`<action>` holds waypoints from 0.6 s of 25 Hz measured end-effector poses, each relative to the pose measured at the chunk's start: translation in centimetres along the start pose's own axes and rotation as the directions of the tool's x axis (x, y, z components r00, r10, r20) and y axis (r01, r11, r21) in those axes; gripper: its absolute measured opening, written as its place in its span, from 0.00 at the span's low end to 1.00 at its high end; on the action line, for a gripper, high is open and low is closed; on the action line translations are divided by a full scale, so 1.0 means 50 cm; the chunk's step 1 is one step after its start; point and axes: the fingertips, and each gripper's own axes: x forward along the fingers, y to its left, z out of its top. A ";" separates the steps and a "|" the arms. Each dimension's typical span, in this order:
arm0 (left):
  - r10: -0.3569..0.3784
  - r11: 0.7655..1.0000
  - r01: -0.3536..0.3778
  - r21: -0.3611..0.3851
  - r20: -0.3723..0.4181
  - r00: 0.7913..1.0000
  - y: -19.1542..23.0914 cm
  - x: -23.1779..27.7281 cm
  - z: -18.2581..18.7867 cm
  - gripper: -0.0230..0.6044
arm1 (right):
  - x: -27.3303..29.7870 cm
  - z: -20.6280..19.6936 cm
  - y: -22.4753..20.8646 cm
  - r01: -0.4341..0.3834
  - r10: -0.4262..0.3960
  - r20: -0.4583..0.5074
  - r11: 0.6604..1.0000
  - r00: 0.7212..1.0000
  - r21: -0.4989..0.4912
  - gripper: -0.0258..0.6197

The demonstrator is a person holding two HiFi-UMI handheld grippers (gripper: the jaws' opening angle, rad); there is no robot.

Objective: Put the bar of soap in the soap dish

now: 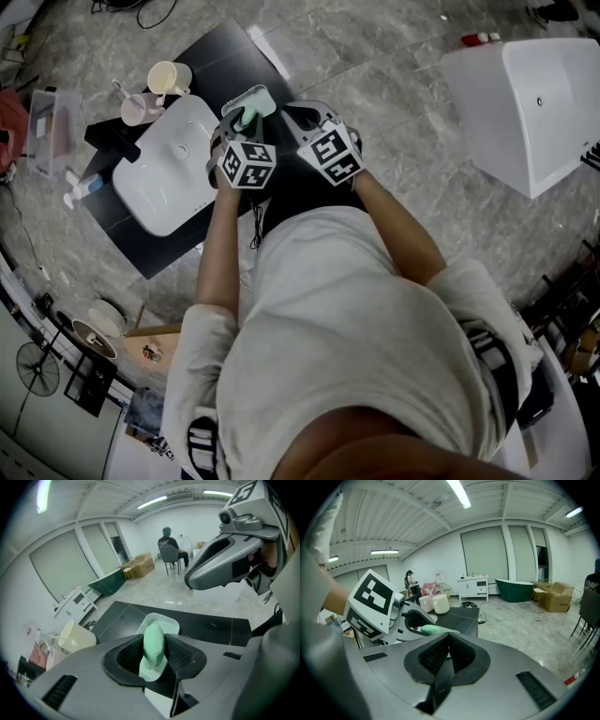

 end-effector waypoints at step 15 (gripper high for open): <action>-0.045 0.996 0.044 -0.077 -0.016 0.999 -0.017 0.007 -0.003 0.29 | -0.003 -0.007 -0.001 0.001 -0.001 -0.004 1.000 1.000 0.006 0.03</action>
